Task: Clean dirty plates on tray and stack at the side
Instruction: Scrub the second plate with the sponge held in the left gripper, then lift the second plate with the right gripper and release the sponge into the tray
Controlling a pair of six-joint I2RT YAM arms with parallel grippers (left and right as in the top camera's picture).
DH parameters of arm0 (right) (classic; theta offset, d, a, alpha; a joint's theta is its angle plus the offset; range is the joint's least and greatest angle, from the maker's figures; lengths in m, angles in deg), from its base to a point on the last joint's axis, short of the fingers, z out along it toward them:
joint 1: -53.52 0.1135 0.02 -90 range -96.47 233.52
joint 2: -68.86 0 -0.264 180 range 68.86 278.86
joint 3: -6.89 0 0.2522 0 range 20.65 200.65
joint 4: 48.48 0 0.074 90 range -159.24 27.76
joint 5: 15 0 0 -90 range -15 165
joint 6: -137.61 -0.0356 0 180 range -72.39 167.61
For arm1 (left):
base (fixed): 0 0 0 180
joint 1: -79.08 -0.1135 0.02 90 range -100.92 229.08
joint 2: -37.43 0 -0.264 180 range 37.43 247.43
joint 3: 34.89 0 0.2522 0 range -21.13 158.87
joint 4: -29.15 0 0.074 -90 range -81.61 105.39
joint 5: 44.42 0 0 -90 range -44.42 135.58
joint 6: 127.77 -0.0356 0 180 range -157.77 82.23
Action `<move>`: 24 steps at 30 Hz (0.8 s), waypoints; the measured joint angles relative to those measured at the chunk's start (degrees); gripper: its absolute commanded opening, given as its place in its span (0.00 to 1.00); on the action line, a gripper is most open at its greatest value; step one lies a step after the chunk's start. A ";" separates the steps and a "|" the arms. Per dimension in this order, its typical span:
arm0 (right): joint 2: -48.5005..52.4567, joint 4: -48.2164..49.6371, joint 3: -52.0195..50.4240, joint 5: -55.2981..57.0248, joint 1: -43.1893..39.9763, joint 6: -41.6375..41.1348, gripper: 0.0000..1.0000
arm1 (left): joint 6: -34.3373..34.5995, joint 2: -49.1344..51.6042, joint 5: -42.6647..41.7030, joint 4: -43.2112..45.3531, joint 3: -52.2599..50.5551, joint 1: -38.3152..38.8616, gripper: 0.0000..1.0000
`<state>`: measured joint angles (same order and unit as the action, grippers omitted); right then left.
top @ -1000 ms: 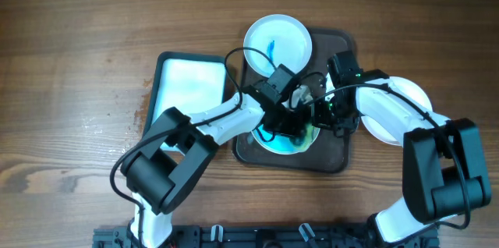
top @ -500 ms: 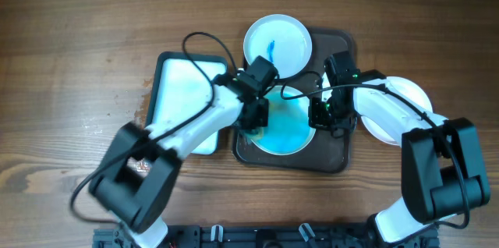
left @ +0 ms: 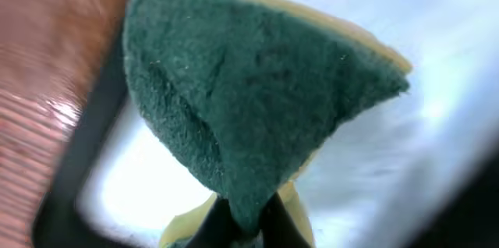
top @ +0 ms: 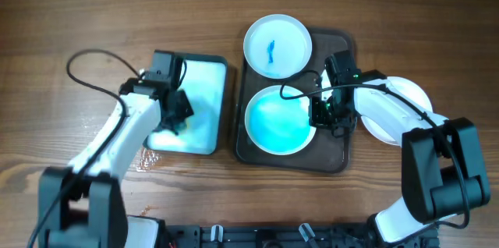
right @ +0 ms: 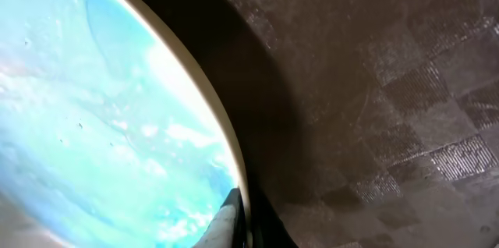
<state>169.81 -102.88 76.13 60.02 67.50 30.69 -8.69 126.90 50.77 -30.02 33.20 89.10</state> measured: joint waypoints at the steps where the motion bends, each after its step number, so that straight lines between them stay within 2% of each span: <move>1: -0.02 -0.37 0.07 0.00 -0.04 0.33 0.05 | -0.76 1.46 -1.62 0.39 -1.22 -0.52 0.26; 3: -0.83 -3.30 0.24 1.33 -0.13 0.57 0.04 | -1.99 1.68 -4.76 0.68 -1.64 -0.66 0.38; 7: -9.29 -11.39 2.95 5.03 0.20 1.64 0.04 | -2.89 -2.99 -7.56 -3.74 1.36 -0.66 0.93; 8: -11.80 -12.76 4.39 5.73 0.66 2.08 0.04 | -2.93 -5.42 -7.91 -4.87 2.82 -0.66 1.00; 11: -17.86 -17.11 12.07 8.13 5.25 3.50 0.04 | -3.06 -15.15 -8.33 -6.75 7.78 -0.66 1.00; 16: -15.61 -14.80 20.15 15.61 16.55 4.28 0.04 | -3.08 -30.73 -8.11 -6.71 10.03 -0.68 1.00; 20: -9.92 -1.25 22.88 22.49 25.05 4.52 0.04 | -3.06 -41.42 -5.18 -7.26 10.25 -0.66 1.00; 24: -9.01 10.51 23.02 33.68 34.05 7.89 0.04 | -3.06 -47.04 -3.91 -10.01 10.36 -0.66 1.00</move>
<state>160.80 -92.37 99.15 93.70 101.56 38.58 -11.75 79.86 46.86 -40.03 43.56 88.45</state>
